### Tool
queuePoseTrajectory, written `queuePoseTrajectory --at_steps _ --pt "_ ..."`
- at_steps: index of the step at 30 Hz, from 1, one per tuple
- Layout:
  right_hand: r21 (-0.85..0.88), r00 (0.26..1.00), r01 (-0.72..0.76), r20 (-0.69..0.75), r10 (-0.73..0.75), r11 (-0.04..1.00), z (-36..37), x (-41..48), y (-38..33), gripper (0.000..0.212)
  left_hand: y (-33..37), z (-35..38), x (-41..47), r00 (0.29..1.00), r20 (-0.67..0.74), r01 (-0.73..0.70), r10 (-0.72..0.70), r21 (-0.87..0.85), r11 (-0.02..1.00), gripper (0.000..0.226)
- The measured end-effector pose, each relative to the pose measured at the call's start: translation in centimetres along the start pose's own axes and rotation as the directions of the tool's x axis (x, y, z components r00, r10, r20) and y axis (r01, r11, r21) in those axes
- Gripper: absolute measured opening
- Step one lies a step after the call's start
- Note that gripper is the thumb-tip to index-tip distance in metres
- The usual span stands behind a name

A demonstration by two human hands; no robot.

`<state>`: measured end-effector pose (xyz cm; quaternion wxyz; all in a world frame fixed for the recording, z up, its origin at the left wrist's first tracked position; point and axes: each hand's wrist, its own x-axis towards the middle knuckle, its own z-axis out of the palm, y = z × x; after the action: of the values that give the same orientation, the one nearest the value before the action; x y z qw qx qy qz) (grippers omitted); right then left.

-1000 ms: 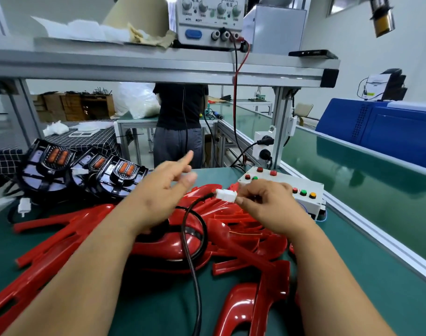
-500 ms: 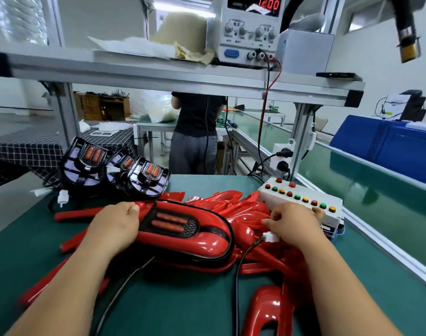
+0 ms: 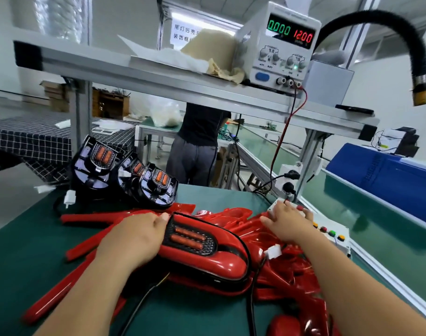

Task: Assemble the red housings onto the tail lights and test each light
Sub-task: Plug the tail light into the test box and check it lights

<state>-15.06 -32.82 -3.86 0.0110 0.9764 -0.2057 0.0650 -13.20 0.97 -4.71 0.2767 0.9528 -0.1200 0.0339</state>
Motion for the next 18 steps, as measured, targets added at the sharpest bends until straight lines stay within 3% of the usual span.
queuePoseTrajectory --at_steps 5,12,18 --pt "-0.062 0.999 -0.015 0.05 0.018 0.998 1.8 1.5 -0.1 0.083 0.9 1.2 -0.2 0.998 0.062 -0.021 0.023 -0.036 0.999 0.045" --pt "-0.118 0.999 -0.045 0.023 0.049 0.992 2.6 1.6 -0.6 0.094 1.0 1.3 -0.1 0.996 0.09 0.006 -0.003 -0.036 0.999 0.047" --pt "-0.087 0.997 -0.075 0.023 0.078 0.993 3.1 1.1 -0.7 0.094 1.2 1.1 -0.5 0.993 0.119 0.037 -0.018 -0.155 0.987 0.046"
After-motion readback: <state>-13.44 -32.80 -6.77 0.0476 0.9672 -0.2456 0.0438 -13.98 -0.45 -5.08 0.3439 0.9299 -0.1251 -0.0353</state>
